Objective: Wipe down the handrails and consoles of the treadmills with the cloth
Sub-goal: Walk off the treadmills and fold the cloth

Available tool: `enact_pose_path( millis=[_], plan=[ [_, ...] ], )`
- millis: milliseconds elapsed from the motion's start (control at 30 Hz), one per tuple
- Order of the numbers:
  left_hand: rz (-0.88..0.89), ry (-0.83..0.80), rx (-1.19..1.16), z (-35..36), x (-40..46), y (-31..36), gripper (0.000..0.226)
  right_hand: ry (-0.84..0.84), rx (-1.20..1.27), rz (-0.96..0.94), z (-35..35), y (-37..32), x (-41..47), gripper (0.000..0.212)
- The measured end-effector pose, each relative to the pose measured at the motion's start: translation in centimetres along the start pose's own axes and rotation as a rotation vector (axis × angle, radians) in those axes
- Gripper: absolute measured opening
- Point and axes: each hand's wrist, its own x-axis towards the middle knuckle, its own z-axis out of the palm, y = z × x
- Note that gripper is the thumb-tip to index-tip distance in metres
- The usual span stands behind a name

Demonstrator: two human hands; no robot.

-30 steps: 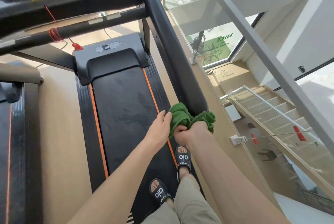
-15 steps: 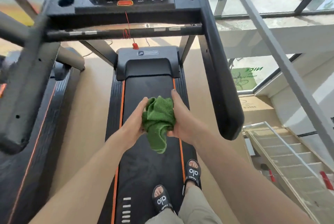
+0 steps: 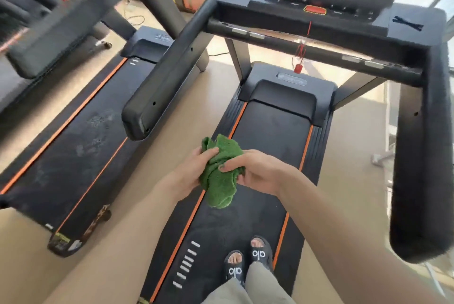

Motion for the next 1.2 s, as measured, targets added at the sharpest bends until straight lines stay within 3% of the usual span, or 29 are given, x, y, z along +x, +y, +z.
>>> enact_pose_path(
  millis=[167,300,433,600,767,833,1067,1200],
  plan=[
    [0.041,0.237,-0.088,-3.9,-0.6,0.0,0.029,0.13,-0.154,0.004,3.1,-0.4,4.5,0.02],
    [0.129,0.376,-0.144,-7.1,-2.1,0.6,0.029,0.102,-0.227,-0.018,6.4,-1.0,8.3,0.033],
    [0.222,0.36,-0.123,-10.7,-2.9,1.6,0.036,0.168,-0.25,-0.091,9.7,-2.7,10.6,0.027],
    [0.164,0.158,-0.081,-16.5,-3.1,3.6,0.068,0.148,-0.231,-0.122,14.2,-5.2,13.2,0.037],
    [0.155,0.279,-0.072,-23.9,-1.3,5.8,0.017,0.105,-0.268,-0.18,19.7,-8.0,17.2,0.025],
    [0.161,0.321,-0.117,-27.3,-0.8,6.8,0.01,0.104,-0.296,-0.194,22.3,-8.7,19.2,0.03],
    [0.125,0.503,-0.076,-37.7,0.7,10.6,0.042,0.256,-0.279,-0.223,29.9,-11.6,26.2,0.051],
    [0.109,0.535,0.041,-41.6,3.7,12.4,0.052,0.347,-0.255,-0.19,31.0,-13.4,29.4,0.094]
  ],
)
